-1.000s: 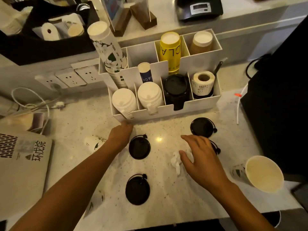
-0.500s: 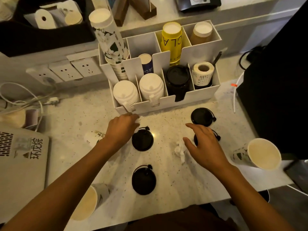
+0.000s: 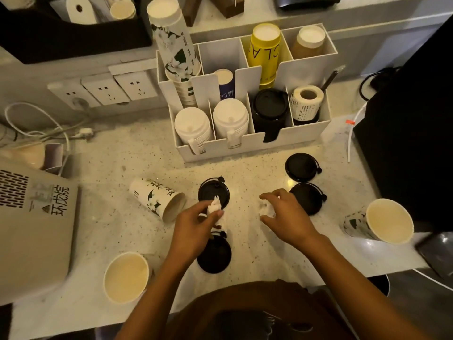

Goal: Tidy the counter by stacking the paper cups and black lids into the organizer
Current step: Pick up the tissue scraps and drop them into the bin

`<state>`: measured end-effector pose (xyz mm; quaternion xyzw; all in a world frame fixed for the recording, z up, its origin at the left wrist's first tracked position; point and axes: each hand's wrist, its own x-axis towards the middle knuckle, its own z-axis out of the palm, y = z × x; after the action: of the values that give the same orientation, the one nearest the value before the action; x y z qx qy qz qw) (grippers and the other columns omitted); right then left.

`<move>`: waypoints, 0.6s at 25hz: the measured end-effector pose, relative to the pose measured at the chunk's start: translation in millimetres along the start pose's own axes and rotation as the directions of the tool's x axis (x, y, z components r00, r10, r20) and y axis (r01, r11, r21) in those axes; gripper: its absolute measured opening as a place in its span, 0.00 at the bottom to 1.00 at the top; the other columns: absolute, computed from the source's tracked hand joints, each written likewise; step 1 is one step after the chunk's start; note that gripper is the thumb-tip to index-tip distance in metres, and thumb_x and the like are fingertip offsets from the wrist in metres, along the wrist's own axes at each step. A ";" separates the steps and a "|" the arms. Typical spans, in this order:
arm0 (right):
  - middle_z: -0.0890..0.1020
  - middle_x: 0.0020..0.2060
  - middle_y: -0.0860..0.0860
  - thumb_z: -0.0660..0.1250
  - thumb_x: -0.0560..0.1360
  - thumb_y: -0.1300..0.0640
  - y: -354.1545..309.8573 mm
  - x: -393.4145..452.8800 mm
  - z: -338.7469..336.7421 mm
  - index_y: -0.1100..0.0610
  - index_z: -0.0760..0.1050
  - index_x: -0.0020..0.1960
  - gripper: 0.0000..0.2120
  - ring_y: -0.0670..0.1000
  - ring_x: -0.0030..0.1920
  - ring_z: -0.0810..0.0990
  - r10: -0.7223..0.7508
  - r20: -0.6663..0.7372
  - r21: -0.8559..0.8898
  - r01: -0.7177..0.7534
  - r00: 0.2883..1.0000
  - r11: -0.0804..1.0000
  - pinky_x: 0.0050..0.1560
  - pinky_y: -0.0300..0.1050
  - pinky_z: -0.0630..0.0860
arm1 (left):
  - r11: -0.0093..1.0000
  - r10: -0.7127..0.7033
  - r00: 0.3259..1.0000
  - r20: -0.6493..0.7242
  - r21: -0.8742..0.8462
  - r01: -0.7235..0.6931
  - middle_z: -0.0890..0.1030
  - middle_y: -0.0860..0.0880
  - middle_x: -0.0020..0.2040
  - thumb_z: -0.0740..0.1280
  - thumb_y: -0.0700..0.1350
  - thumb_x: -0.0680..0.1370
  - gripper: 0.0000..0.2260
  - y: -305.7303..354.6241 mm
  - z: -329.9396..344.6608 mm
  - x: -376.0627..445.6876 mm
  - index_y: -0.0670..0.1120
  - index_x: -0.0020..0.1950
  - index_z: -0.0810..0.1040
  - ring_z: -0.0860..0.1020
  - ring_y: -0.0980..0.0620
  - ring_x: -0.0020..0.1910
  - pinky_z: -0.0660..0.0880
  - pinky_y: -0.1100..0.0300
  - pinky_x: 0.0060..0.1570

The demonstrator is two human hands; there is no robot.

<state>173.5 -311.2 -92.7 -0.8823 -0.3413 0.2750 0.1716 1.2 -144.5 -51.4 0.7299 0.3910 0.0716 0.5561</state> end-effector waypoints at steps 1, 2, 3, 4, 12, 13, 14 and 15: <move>0.71 0.69 0.54 0.71 0.76 0.51 0.7 -0.8 5.2 0.49 0.70 0.72 0.25 0.55 0.69 0.69 0.001 0.007 -0.024 -0.001 1.000 1.000 0.63 0.50 0.75 | 0.999 -0.032 0.999 -0.006 -0.020 0.032 0.84 0.61 0.39 0.72 0.45 0.78 0.08 -4.5 2.8 -4.1 0.60 0.51 0.81 0.84 0.59 0.36 0.78 0.63 0.31; 0.72 0.68 0.54 0.70 0.77 0.52 1.6 -1.9 10.2 0.50 0.71 0.72 0.24 0.55 0.68 0.70 0.004 0.014 -0.046 -0.004 1.000 0.999 0.63 0.49 0.75 | 0.998 -0.057 0.998 -0.014 -0.024 0.056 0.84 0.58 0.38 0.72 0.45 0.79 0.07 -8.3 4.7 -7.4 0.57 0.52 0.82 0.84 0.58 0.35 0.78 0.63 0.29; 0.72 0.68 0.54 0.69 0.77 0.53 3.1 -3.4 15.1 0.52 0.71 0.72 0.24 0.55 0.67 0.71 0.010 0.023 -0.064 -0.008 1.000 0.998 0.63 0.48 0.74 | 0.997 -0.071 0.997 -0.018 -0.016 0.071 0.84 0.57 0.38 0.71 0.45 0.79 0.06 -11.5 6.3 -10.3 0.55 0.52 0.83 0.84 0.57 0.34 0.77 0.63 0.28; 0.72 0.67 0.55 0.68 0.78 0.55 5.3 -5.7 19.7 0.53 0.70 0.72 0.23 0.55 0.67 0.71 0.013 0.032 -0.075 -0.011 0.999 0.997 0.63 0.48 0.74 | 0.997 -0.081 0.997 -0.020 -0.011 0.080 0.84 0.56 0.39 0.71 0.45 0.79 0.05 -13.7 7.8 -13.0 0.53 0.53 0.83 0.84 0.56 0.34 0.76 0.63 0.28; 0.75 0.61 0.55 0.64 0.80 0.59 26.1 -26.0 39.7 0.57 0.76 0.67 0.16 0.54 0.57 0.77 0.039 -0.030 -0.013 -0.040 0.999 0.999 0.56 0.45 0.76 | 0.995 -0.091 0.996 -0.024 0.033 0.092 0.84 0.54 0.41 0.71 0.46 0.79 0.03 -12.3 17.9 -23.2 0.52 0.52 0.83 0.85 0.56 0.35 0.76 0.65 0.29; 0.76 0.60 0.55 0.65 0.80 0.59 28.4 -27.8 39.1 0.56 0.76 0.66 0.15 0.54 0.56 0.77 0.040 -0.032 -0.001 -0.040 0.999 0.999 0.54 0.45 0.76 | 0.995 -0.088 0.996 -0.024 0.038 0.089 0.84 0.54 0.41 0.71 0.46 0.79 0.04 -10.8 20.6 -24.0 0.52 0.52 0.83 0.85 0.55 0.35 0.76 0.65 0.30; 0.77 0.59 0.54 0.65 0.80 0.59 30.6 -30.0 37.4 0.56 0.77 0.65 0.14 0.53 0.55 0.78 0.039 -0.039 0.024 -0.038 0.998 0.999 0.53 0.44 0.75 | 0.996 -0.084 0.996 -0.022 0.042 0.084 0.84 0.54 0.41 0.71 0.47 0.79 0.04 -9.3 23.4 -24.7 0.53 0.53 0.83 0.85 0.55 0.35 0.76 0.65 0.30; 0.77 0.58 0.54 0.66 0.79 0.58 31.9 -32.6 34.9 0.56 0.78 0.63 0.13 0.53 0.53 0.78 0.034 -0.058 0.064 -0.031 0.998 0.998 0.52 0.43 0.75 | 0.996 -0.081 0.997 -0.019 0.042 0.082 0.84 0.55 0.41 0.71 0.47 0.79 0.04 -8.2 25.8 -25.0 0.53 0.53 0.82 0.85 0.54 0.35 0.76 0.65 0.30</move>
<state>148.6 -352.5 -123.9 -0.8897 -0.3129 0.2620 0.2047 -6.0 -179.6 -59.7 0.7245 0.4266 0.0469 0.5393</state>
